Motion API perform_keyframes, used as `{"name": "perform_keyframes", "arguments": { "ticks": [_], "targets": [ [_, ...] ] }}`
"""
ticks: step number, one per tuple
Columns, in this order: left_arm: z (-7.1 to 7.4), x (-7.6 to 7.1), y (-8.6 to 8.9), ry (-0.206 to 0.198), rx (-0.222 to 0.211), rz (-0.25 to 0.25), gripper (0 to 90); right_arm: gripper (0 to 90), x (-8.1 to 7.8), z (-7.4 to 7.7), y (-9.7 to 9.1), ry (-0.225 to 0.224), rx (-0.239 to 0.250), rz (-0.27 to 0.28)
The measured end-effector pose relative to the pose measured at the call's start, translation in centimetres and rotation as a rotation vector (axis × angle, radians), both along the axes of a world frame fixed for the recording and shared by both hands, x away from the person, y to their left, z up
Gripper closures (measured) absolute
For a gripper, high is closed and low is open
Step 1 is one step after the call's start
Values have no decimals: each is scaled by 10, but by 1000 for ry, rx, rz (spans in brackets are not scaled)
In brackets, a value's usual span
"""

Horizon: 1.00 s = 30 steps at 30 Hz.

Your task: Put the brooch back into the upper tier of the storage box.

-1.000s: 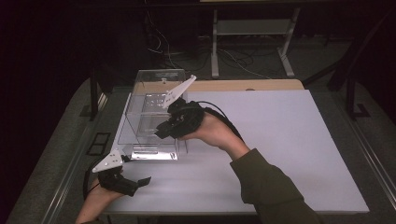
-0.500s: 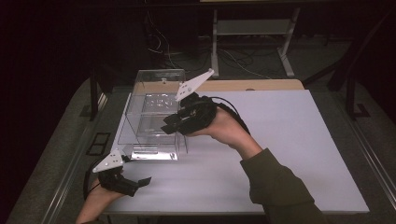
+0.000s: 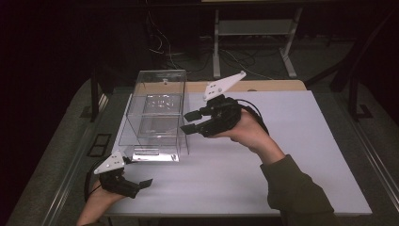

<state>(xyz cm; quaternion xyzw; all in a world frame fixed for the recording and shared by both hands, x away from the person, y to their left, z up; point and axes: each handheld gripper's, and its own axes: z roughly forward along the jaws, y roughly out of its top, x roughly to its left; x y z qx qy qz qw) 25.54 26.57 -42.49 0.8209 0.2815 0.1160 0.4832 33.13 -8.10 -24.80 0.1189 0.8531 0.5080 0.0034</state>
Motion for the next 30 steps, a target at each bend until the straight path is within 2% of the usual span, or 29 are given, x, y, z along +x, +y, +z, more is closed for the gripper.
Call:
{"name": "perform_keyframes", "arguments": {
  "ticks": [11,21,30],
  "targets": [
    [-1,0,0,1,3,3,0,482,-1,-15,-33,0,15,-49],
    [-1,0,0,0,4,4,0,408,-2,-35,-57,11,6,-103],
    [-1,0,1,-1,5,4,0,357,-6,-55,-73,-3,-10,-154]
  ]
}}
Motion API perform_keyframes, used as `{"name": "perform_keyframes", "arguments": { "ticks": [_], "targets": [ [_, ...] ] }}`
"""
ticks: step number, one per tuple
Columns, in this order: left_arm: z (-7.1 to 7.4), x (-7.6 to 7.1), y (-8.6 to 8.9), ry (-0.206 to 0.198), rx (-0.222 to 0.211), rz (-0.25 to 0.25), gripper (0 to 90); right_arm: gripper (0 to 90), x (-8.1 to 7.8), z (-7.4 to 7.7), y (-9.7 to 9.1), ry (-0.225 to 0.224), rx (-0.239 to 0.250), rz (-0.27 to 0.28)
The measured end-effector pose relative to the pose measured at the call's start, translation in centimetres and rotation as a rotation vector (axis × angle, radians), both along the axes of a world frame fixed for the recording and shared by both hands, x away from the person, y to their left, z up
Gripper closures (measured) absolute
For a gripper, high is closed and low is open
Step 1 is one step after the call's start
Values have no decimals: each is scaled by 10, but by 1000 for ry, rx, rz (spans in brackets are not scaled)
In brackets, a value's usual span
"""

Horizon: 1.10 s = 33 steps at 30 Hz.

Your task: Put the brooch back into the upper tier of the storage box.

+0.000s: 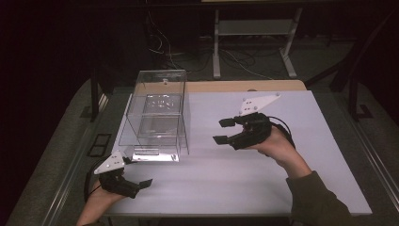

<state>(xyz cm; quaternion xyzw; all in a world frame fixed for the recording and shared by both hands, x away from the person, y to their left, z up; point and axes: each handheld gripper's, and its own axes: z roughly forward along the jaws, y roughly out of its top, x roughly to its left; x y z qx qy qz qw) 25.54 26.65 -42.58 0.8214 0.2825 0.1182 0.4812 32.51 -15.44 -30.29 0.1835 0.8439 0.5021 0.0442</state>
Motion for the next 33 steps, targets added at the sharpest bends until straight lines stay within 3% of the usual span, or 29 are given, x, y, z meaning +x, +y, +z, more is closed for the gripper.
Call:
{"name": "perform_keyframes", "arguments": {
  "ticks": [16,33],
  "targets": [
    [0,0,0,0,5,-1,0,291,-13,-37,-36,-20,3,-103],
    [-1,-1,0,3,-1,5,0,244,-35,-87,-77,23,3,-221]
  ]
}}
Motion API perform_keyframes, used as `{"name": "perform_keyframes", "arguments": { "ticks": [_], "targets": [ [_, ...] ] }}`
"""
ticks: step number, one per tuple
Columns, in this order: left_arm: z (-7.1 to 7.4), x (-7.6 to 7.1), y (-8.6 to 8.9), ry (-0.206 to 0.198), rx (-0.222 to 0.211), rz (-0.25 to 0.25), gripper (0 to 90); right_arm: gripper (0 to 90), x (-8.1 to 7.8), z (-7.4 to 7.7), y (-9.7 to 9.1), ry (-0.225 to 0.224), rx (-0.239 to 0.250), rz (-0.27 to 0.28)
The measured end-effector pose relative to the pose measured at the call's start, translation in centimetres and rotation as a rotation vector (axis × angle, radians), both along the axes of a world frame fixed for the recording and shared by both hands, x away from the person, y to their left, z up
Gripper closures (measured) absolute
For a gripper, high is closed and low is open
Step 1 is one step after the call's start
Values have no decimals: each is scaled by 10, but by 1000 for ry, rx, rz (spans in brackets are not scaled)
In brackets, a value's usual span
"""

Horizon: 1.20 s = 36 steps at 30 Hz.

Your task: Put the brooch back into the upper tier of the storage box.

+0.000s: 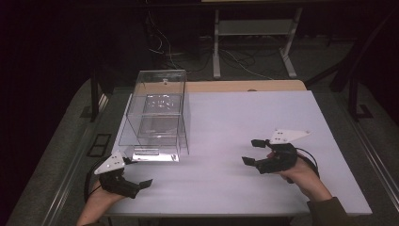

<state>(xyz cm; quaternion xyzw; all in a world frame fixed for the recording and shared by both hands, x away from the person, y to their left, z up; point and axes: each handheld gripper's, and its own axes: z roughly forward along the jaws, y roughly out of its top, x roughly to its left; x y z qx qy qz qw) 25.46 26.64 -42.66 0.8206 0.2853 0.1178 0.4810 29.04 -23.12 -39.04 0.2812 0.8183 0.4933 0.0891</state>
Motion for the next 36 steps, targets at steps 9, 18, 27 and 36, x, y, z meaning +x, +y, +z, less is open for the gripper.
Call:
{"name": "perform_keyframes", "arguments": {
  "ticks": [9,18,27,36],
  "targets": [
    [0,0,0,1,6,1,0,206,-9,-20,-27,0,0,-72],
    [0,0,0,0,9,1,0,201,-24,-36,-47,7,2,-92],
    [0,0,0,-2,11,3,0,197,-33,-46,-63,13,23,-98],
    [-1,0,-1,4,14,2,0,195,-36,-53,-73,30,27,-122]
  ]
}}
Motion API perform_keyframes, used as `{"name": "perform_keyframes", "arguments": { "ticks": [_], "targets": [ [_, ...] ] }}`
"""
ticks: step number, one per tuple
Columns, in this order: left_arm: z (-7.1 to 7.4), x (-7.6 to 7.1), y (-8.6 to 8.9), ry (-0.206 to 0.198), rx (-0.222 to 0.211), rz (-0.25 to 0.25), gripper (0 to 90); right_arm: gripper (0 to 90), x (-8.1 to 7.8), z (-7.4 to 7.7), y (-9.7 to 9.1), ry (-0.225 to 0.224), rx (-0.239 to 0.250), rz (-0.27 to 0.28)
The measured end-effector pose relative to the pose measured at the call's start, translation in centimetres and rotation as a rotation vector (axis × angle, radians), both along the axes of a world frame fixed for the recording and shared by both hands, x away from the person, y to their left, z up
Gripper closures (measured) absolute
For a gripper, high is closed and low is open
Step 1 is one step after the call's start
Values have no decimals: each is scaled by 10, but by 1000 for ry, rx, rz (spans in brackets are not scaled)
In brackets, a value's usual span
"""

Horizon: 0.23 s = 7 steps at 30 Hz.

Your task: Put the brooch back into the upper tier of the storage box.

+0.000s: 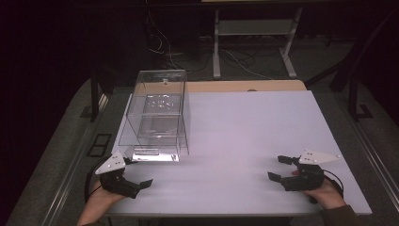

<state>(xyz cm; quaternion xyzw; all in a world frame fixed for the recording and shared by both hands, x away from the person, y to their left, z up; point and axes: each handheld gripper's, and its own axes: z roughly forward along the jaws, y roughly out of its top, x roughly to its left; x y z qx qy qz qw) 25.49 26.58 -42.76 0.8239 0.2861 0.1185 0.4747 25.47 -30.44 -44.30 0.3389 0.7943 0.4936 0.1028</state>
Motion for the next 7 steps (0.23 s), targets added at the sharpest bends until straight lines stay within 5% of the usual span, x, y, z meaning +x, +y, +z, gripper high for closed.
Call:
{"name": "perform_keyframes", "arguments": {
  "ticks": [7],
  "targets": [
    [0,0,0,1,1,0,0,191,-1,-2,0,4,-20,4]
  ]
}}
